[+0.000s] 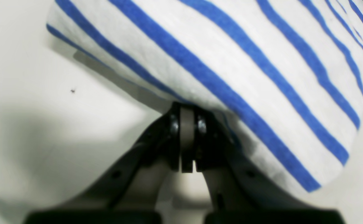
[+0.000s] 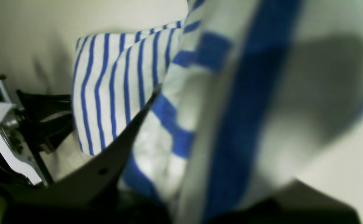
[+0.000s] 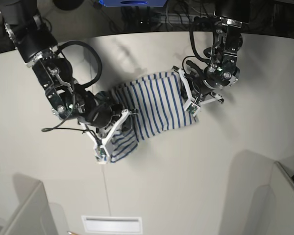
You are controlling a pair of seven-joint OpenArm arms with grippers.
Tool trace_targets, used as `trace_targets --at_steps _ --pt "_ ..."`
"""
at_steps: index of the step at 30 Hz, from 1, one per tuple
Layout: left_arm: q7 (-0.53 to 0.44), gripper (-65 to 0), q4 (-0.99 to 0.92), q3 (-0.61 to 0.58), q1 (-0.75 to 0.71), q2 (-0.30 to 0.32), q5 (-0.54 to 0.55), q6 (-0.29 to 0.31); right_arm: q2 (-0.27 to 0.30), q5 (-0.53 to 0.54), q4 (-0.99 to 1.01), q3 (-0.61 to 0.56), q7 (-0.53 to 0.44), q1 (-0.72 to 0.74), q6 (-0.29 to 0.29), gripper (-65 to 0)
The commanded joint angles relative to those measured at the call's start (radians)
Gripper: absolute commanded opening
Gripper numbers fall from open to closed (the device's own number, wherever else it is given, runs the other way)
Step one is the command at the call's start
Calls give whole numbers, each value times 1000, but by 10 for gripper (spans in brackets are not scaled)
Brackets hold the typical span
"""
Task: Fold the T-shirt properly
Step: 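Lift the shirt and fold it in half, left gripper over right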
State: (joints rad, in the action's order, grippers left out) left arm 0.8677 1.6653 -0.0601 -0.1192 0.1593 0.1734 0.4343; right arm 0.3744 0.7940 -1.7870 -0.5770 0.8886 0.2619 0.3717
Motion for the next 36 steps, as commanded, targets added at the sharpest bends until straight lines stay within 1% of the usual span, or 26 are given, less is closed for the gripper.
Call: trace_targets --at_steps 1,4,5,7,12,14,16,19,21,25,28,34,36 --pt "-18 -650 36 3 8 6 7 1 5 5 -33 -15 -19 27 16 -650" --pt "-18 -650 60 1 2 7 7 1 -1 5 -58 -67 -19 37 76 -650" --pt "-18 -650 62 1 0 7 7 1 -13 5 -57 -79 -19 40 86 -650" --pt "-17 -650 63 1 0 7 7 1 -39 -11 -32 -96 -24 40 88 -650" --pt "-17 -650 57 1 -1 7 7 1 -134 -221 -15 -168 -4 30 88 -650" --pt "-17 -650 59 1 -12 9 7 1 -179 -275 -14 -174 42 20 88 -650" --pt "-17 -650 65 1 -20 30 8 1 -226 -328 -14 -173 88 20 88 -650" --pt "-17 -650 63 4 -21 33 8 1 -274 -407 -6 -192 117 20 88 -650" --pt "-17 -650 65 42 -27 36 8 1 -291 -437 32 -203 120 20 86 -650" --pt "-17 -650 71 128 -55 38 15 4 -300 -442 91 -231 111 20 86 -650" --pt "-17 -650 80 173 -78 39 15 5 -302 -442 97 -252 111 20 86 -650" --pt "-17 -650 154 273 -135 39 19 7 -303 -445 100 -254 111 26 88 -650" --pt "-17 -650 189 317 -176 39 19 7 -320 -445 114 -251 109 27 88 -650"
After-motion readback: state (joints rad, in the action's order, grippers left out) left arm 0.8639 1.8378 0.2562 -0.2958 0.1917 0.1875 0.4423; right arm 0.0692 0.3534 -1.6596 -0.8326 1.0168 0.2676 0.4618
